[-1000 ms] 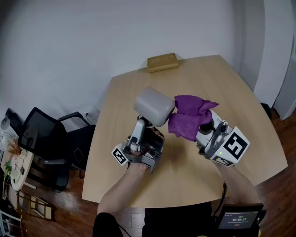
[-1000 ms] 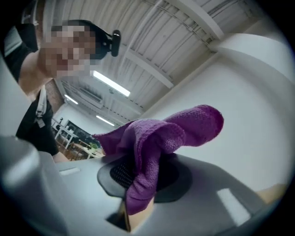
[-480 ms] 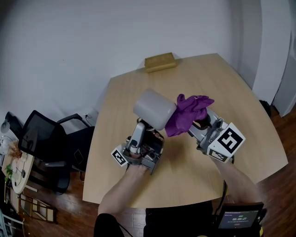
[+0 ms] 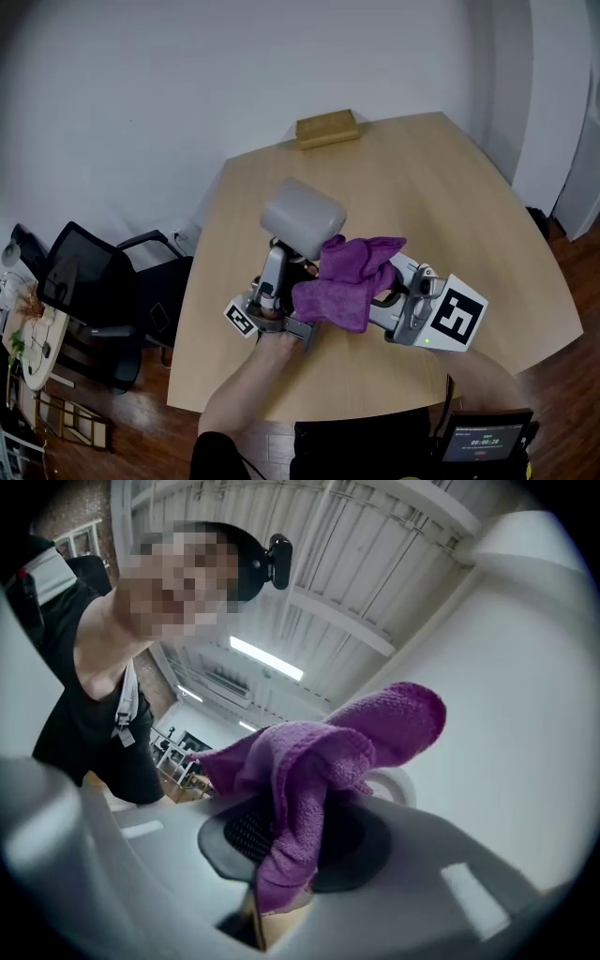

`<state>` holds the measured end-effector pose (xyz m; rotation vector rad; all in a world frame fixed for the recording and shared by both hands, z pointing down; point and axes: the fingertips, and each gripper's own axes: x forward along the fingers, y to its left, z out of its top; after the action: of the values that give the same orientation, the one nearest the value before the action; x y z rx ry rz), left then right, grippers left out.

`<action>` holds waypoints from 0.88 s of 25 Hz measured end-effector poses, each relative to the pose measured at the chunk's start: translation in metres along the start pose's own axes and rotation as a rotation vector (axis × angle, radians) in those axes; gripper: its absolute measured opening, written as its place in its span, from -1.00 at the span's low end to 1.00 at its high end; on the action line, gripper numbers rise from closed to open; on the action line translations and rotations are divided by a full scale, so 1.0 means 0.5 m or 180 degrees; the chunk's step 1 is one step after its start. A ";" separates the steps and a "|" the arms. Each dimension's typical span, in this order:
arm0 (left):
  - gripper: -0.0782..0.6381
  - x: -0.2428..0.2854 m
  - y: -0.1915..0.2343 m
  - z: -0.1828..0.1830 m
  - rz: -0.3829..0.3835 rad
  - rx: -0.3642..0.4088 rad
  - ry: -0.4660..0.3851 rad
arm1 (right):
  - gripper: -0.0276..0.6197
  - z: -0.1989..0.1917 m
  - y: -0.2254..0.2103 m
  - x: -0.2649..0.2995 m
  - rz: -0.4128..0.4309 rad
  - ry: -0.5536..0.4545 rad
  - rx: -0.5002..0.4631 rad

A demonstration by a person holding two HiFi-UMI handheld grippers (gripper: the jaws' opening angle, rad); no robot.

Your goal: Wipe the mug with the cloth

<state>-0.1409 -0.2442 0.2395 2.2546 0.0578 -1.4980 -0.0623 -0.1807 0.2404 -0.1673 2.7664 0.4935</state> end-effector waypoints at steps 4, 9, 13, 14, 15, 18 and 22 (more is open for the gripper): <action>-0.61 -0.002 0.002 -0.021 -0.0006 -0.0096 0.0060 | -0.69 -0.031 -0.041 -0.007 -0.0189 0.0055 0.0036; -0.61 -0.004 0.003 -0.011 -0.0024 -0.0034 0.0065 | -0.69 -0.115 -0.135 -0.037 -0.0771 0.0476 0.0365; -0.61 -0.005 0.000 -0.007 -0.0037 0.0056 0.0083 | -0.69 -0.148 -0.190 -0.078 -0.1161 0.0630 0.0605; -0.61 -0.007 0.000 -0.002 -0.0034 0.0074 0.0058 | -0.69 -0.130 -0.183 -0.076 -0.1092 0.0526 0.0575; -0.61 -0.009 0.000 0.005 -0.0030 0.0087 0.0023 | -0.69 -0.105 -0.168 -0.069 -0.0954 0.0385 0.0504; -0.61 -0.011 -0.002 0.021 -0.0030 0.0104 -0.0075 | -0.69 -0.026 -0.079 -0.031 -0.0350 0.0007 0.0179; -0.61 -0.002 -0.008 0.002 -0.0068 0.0076 0.0001 | -0.69 -0.023 -0.006 0.007 -0.0007 0.0106 0.0093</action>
<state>-0.1431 -0.2405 0.2388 2.2797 0.0647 -1.5171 -0.0685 -0.1880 0.2484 -0.1731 2.8041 0.4534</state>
